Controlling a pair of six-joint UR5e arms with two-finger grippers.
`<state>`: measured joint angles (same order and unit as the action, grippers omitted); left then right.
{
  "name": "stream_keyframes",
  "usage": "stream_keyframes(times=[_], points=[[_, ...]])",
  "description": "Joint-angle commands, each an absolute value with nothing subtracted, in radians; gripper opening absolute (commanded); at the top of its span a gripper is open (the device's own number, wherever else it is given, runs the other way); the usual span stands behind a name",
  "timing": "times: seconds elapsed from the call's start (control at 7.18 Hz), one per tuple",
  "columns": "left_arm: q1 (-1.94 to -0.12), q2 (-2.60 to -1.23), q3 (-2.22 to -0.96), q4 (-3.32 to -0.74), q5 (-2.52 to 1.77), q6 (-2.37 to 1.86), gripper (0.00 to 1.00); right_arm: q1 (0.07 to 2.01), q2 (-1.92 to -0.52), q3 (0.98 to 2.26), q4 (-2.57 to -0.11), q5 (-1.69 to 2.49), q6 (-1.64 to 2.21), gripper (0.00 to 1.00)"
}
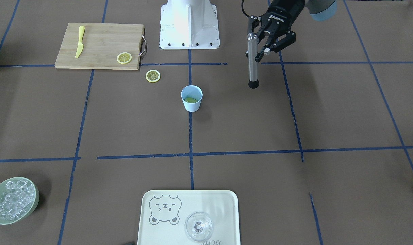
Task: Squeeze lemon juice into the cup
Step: 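Lift the muddler out of the cup and move it back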
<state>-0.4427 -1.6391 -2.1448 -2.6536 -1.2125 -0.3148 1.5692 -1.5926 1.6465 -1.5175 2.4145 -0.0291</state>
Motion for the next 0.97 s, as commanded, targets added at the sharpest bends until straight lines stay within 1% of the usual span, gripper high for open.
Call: stream_keyframes(times=[0.0, 0.14, 0.28, 0.42, 0.56, 0.84], points=[[-0.596, -1.46, -2.199, -2.648, -1.489, -0.322, 0.0, 1.569, -1.597, 1.644, -1.517, 2.414, -0.029, 1.0], [-0.776, -1.424, -2.2, -2.593, -1.708, -0.322, 0.0, 1.569, -1.598, 1.644, -1.519, 2.414, -0.029, 1.0], [-0.946, -1.431, -2.198, -2.489, -1.958, -0.321, 0.0, 1.569, -1.6, 1.646, -1.519, 2.414, -0.029, 1.0], [-1.044, -1.43, -2.181, -2.458, -2.108, -0.321, 0.0, 1.569, -1.601, 1.644, -1.519, 2.413, -0.029, 1.0], [-1.057, -1.425, -2.166, -2.432, -2.115, -0.321, 0.0, 1.569, -1.603, 1.646, -1.519, 2.413, -0.029, 1.0], [-1.058, -1.439, -2.166, -2.224, -2.111, -0.321, 0.0, 1.569, -1.603, 1.652, -1.517, 2.413, -0.029, 1.0]])
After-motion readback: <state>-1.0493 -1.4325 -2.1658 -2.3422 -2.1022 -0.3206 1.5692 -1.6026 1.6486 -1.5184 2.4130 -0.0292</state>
